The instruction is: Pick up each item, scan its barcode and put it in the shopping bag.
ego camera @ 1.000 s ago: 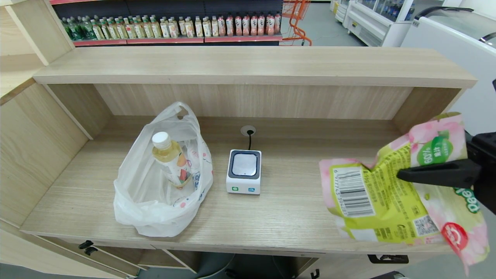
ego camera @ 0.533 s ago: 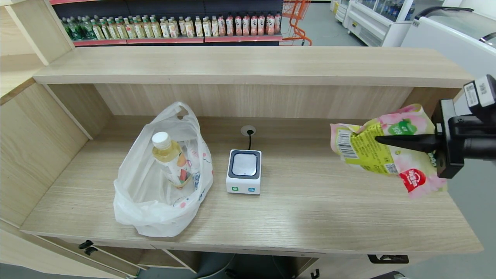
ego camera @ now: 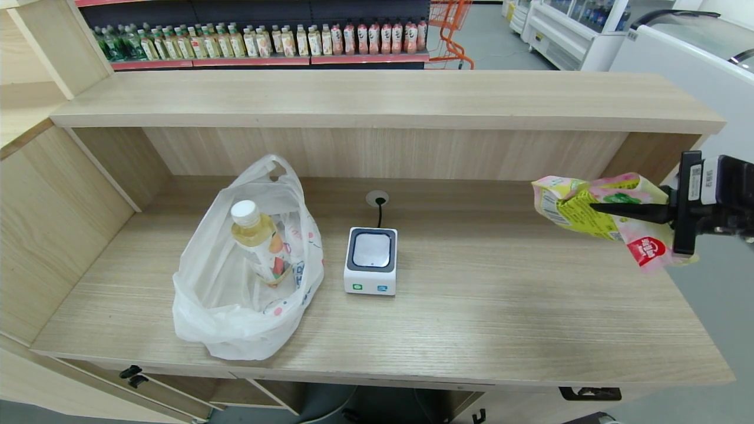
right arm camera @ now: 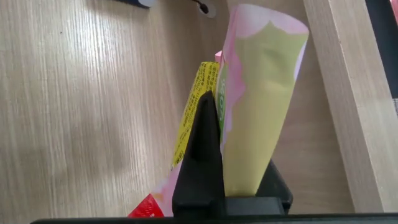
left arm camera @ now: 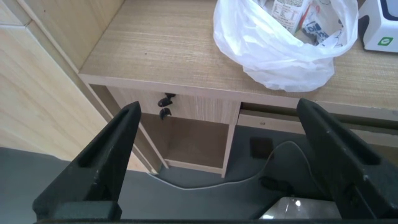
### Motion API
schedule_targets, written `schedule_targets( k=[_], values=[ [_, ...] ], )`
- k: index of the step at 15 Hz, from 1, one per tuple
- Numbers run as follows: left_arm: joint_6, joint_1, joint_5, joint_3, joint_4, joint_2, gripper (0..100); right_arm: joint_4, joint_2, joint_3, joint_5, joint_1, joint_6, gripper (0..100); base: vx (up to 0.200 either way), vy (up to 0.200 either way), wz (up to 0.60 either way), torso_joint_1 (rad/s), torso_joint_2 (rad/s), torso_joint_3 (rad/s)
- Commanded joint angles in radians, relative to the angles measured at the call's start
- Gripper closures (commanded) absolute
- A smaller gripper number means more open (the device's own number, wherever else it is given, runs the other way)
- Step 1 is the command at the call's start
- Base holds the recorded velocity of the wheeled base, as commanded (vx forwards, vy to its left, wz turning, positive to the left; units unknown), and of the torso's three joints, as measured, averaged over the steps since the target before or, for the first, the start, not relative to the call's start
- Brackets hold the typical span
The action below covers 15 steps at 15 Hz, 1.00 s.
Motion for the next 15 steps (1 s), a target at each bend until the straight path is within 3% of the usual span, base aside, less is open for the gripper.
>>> schedule_targets(
  k=[1, 8, 15],
  values=[
    [0.000, -0.001, 0.001, 0.000, 0.000, 0.000, 0, 0.001, 0.004, 0.001, 0.001, 0.000, -0.004, 100, 0.000, 0.000, 0.00, 0.000, 0.00, 0.000],
    [-0.006, -0.001, 0.001, 0.000, 0.000, 0.000, 0, 0.003, 0.020, -0.007, 0.001, 0.046, -0.013, 100, 0.000, 0.200, 0.00, -0.002, 0.00, 0.004],
    [-0.003, -0.001, 0.001, 0.000, 0.000, 0.000, 0, 0.004, 0.126, -0.065, -0.002, 0.069, -0.103, 100, 0.000, 0.200, 0.00, 0.002, 0.00, 0.002]
  ],
)
